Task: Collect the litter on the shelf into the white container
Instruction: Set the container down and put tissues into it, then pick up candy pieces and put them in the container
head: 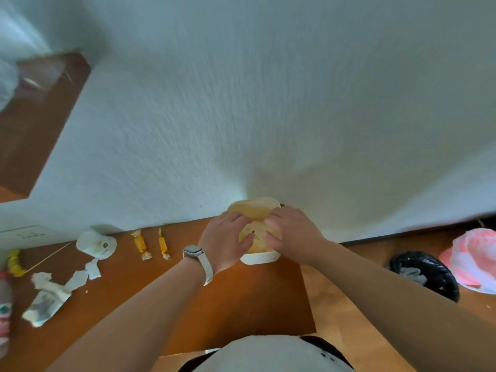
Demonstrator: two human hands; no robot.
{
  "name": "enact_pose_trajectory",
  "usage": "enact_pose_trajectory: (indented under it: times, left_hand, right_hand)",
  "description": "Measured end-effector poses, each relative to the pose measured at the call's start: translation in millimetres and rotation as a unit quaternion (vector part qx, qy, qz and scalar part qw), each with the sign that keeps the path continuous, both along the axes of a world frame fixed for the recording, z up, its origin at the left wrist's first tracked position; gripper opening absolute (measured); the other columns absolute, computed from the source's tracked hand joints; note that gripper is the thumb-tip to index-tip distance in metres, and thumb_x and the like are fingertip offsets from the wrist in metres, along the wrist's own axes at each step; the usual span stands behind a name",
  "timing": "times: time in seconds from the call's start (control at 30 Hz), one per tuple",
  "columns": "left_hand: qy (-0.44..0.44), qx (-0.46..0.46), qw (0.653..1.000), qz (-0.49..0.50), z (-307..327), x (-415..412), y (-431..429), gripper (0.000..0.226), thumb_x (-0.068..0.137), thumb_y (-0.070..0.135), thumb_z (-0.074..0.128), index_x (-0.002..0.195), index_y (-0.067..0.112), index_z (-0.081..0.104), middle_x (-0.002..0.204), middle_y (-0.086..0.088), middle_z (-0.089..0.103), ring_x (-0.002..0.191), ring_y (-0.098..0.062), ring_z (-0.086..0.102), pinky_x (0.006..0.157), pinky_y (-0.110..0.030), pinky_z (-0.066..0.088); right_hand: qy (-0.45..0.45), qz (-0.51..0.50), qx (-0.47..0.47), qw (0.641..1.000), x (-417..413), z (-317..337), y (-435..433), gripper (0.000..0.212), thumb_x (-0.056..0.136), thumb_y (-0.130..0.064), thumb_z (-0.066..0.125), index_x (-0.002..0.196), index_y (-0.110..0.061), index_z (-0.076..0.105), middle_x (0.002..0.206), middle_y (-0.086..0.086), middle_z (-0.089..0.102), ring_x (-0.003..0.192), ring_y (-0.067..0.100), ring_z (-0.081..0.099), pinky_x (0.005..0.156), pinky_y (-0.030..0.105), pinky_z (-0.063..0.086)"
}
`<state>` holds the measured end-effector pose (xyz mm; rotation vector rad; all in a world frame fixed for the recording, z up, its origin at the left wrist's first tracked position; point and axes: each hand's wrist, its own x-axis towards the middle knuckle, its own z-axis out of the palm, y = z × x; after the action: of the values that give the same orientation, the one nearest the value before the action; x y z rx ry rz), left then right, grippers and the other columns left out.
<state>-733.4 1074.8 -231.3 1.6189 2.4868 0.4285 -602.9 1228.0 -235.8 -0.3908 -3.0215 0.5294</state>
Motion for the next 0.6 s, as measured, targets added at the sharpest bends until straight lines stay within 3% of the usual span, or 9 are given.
enact_pose_trajectory:
  times: [0.27,0.37,0.43,0.6]
  left_hand:
    - [0.027,0.018,0.998,0.054,16.1,-10.1,-44.8,0.038,0.089,0.04,0.045,0.114,0.02,0.066,0.118,0.001,0.065,0.111,-0.021,0.058,0.093,-0.041,0.048]
    - [0.05,0.028,0.996,0.063,15.7,-20.6,-73.3,0.024,0.086,0.025,0.063,0.107,0.015,0.068,0.112,-0.003,0.068,0.104,-0.025,0.063,0.089,-0.044,0.051]
    - [0.059,0.016,0.995,0.073,12.4,-30.2,-95.0,0.024,0.085,0.022,0.069,0.109,0.016,0.068,0.115,-0.003,0.067,0.107,-0.025,0.062,0.091,-0.043,0.049]
    - [0.037,-0.012,0.996,0.083,-3.1,-64.5,-148.9,0.032,0.091,0.031,0.059,0.121,0.019,0.062,0.126,0.001,0.061,0.118,-0.02,0.055,0.101,-0.04,0.045]
  right_hand:
    - [0.024,0.076,0.014,0.997,-29.9,8.9,-16.7,0.034,0.09,-0.038,0.045,0.097,-0.011,0.065,0.097,0.004,0.064,0.087,0.025,0.058,0.075,0.04,0.048]
    - [0.023,0.089,0.022,0.996,-44.5,13.7,-36.4,0.037,0.091,-0.039,0.04,0.096,-0.012,0.065,0.097,0.002,0.064,0.087,0.024,0.057,0.076,0.037,0.047]
    - [0.031,0.086,0.018,0.996,-52.9,15.8,-53.2,0.039,0.091,-0.04,0.038,0.098,-0.014,0.065,0.099,0.0,0.065,0.09,0.022,0.058,0.081,0.037,0.047]
    - [0.066,0.078,0.018,0.995,-70.1,15.3,-101.9,0.024,0.091,-0.032,0.051,0.101,-0.015,0.065,0.105,-0.002,0.064,0.097,0.02,0.057,0.088,0.036,0.047]
